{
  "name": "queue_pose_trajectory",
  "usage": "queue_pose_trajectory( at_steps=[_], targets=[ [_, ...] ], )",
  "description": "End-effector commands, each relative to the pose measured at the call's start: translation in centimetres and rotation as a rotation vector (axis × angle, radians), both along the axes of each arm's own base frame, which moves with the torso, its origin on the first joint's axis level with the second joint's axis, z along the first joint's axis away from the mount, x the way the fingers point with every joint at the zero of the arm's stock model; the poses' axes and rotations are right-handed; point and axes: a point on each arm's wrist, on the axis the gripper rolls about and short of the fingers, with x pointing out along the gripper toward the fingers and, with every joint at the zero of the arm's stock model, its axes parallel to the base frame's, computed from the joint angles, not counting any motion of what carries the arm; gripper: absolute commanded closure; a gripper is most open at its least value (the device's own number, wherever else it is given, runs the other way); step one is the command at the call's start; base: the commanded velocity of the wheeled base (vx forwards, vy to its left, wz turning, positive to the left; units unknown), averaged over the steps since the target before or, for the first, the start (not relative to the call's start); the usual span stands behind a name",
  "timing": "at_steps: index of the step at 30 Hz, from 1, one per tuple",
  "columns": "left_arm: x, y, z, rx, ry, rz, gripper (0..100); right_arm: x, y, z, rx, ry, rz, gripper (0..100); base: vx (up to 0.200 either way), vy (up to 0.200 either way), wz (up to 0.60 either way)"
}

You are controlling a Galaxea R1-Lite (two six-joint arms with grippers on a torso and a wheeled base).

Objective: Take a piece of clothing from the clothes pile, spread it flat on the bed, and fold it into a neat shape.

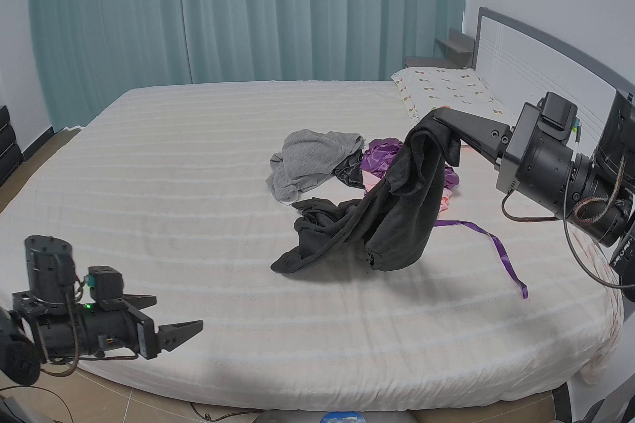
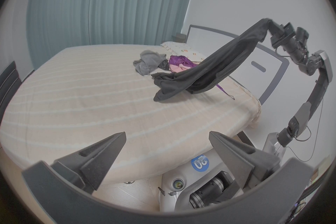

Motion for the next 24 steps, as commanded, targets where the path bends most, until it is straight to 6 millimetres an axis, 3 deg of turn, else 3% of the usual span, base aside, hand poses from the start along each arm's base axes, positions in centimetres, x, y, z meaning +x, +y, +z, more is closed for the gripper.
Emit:
queue_pose_trajectory(
  at_steps=[1, 3, 4, 10, 19, 24],
  targets=[
    [5.0, -3.2, -6.6, 0.055, 0.165, -0.073, 0, 0.5, 0.4, -0.4, -0.006, 0.009, 0.0, 100, 0.0, 0.0, 0.0],
    [6.1, -3.8, -7.6, 0.06, 0.151, -0.075, 0, 0.5, 0.4, -0.3, -0.004, 0.005, 0.0, 100, 0.0, 0.0, 0.0],
    [7.8, -5.0, -9.2, 0.073, 0.133, -0.054, 0, 0.5, 0.4, -0.2, -0.002, 0.003, 0.0, 100, 0.0, 0.0, 0.0],
    [12.0, -8.4, -11.7, 0.049, 0.074, -0.003, 0, 0.4, 0.3, 0.0, 0.002, -0.004, 0.0, 100, 0.0, 0.0, 0.0],
    [16.6, -11.7, -13.8, 0.025, -0.006, -0.027, 0, 0.1, 0.0, 0.5, 0.011, -0.018, -0.007, 100, 0.0, 0.0, 0.0],
    [17.9, -13.2, -15.5, 0.031, -0.018, -0.035, 0, 0.0, -0.1, 0.4, 0.009, -0.014, -0.006, 100, 0.0, 0.0, 0.0]
  ],
)
